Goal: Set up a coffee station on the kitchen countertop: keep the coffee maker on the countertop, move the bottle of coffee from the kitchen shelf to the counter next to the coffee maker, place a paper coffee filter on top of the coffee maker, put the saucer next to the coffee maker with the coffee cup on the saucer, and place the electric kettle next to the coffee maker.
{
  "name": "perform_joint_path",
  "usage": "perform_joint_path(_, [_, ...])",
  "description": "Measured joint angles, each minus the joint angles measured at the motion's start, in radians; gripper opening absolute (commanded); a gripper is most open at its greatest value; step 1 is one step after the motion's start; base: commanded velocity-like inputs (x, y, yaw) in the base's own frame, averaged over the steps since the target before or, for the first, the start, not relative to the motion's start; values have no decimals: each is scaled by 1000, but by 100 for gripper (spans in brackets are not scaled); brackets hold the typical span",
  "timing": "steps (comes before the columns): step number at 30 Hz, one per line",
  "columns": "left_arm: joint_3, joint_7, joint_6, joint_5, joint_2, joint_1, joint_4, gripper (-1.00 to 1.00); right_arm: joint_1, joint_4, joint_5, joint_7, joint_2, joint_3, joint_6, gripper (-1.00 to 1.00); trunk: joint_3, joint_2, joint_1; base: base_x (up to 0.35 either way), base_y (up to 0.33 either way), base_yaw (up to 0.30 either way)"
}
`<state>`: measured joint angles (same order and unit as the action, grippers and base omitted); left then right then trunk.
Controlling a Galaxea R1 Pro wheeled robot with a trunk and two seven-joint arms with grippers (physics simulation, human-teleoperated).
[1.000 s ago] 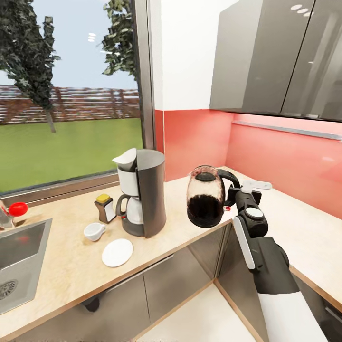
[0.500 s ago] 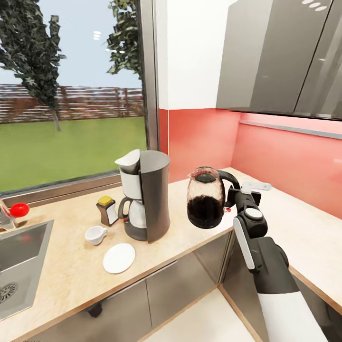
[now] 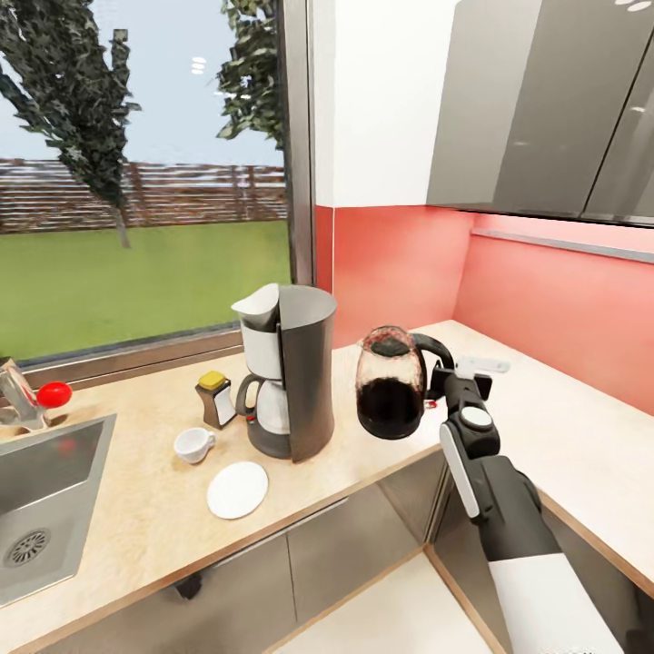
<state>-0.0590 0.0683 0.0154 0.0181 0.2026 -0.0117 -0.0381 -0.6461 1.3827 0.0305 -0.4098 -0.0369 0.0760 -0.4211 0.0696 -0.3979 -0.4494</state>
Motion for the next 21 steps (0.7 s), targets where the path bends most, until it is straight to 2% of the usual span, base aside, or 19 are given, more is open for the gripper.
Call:
perform_joint_path(7, [0, 1, 0, 0, 0, 0, -2, 100, 0, -66, 4, 0, 3, -2, 75, -100, 0, 0, 0, 97, 0, 0])
perform_joint_path(10, [-1, 0, 0, 0, 0, 0, -1, 100, 0, -132, 4, 1, 3, -2, 141, -100, 0, 0, 0, 31, 0, 0])
perform_joint_path(21, [-1, 0, 0, 0, 0, 0, -2, 100, 0, -218, 7, 1, 5, -3, 181, -100, 0, 0, 0, 154, 0, 0])
